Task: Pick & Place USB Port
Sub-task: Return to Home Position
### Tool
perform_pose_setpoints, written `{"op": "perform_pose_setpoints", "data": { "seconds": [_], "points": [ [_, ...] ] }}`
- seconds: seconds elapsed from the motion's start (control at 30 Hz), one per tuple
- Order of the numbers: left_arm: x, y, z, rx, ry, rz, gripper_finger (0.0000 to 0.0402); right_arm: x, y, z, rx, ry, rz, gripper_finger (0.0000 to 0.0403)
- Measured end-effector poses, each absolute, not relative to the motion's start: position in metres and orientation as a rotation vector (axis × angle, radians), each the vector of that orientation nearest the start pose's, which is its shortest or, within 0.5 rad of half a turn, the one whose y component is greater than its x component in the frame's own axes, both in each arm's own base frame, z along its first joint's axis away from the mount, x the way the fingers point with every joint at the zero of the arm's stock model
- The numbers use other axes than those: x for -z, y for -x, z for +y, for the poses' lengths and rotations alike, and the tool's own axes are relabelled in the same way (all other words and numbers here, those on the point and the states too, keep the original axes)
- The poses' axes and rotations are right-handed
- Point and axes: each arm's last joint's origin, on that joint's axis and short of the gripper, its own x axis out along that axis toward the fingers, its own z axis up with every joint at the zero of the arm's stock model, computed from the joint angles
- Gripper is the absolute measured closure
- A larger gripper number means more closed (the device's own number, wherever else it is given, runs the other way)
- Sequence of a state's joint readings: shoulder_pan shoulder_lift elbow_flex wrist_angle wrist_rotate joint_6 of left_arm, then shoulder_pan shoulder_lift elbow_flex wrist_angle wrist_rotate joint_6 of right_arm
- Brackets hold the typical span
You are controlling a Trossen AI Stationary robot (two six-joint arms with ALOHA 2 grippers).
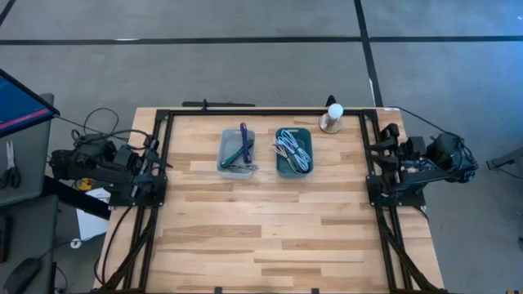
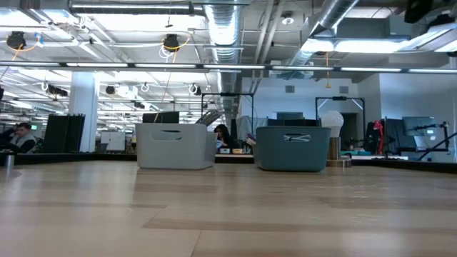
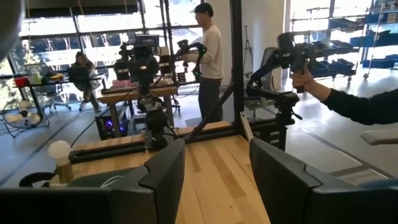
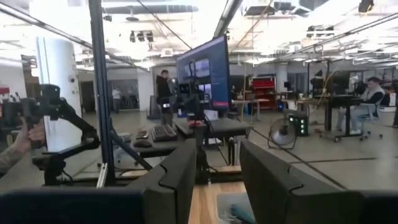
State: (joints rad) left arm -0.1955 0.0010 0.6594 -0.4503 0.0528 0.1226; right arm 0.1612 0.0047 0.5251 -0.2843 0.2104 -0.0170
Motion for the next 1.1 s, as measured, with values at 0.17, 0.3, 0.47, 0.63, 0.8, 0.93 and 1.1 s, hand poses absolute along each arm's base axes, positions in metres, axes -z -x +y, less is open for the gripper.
{"op": "perform_pose_setpoints", "data": {
  "seconds": [0.17, 0.3, 0.47, 0.63, 0.8, 0.93, 1.1],
  "points": [
    [-0.315, -0.012, -0.004, 0.236, -0.109, -0.194, 0.022, -0.295, -0.037, 0.0, 0.051, -0.025, -0.213, 0.0285],
    [-0.303, -0.022, -0.006, 0.238, -0.112, -0.164, 0.022, -0.284, -0.044, 0.0, 0.071, -0.043, -0.181, 0.0285],
    [-0.291, -0.035, -0.009, 0.237, -0.113, -0.177, 0.022, -0.274, -0.052, 0.001, 0.074, -0.059, -0.17, 0.0285],
    [-0.275, -0.049, -0.011, 0.237, -0.114, -0.178, 0.022, -0.263, -0.058, 0.003, 0.074, -0.058, -0.154, 0.0285],
    [-0.251, -0.064, -0.014, 0.237, -0.116, -0.165, 0.022, -0.253, -0.065, 0.004, 0.074, -0.054, -0.157, 0.0285],
    [-0.231, -0.076, -0.016, 0.224, -0.131, -0.172, 0.022, -0.244, -0.07, 0.005, 0.074, -0.048, -0.146, 0.0285],
    [-0.208, -0.086, -0.016, 0.147, -0.126, -0.18, 0.022, -0.23, -0.077, 0.006, 0.074, -0.043, -0.136, 0.0285]
  ]
}}
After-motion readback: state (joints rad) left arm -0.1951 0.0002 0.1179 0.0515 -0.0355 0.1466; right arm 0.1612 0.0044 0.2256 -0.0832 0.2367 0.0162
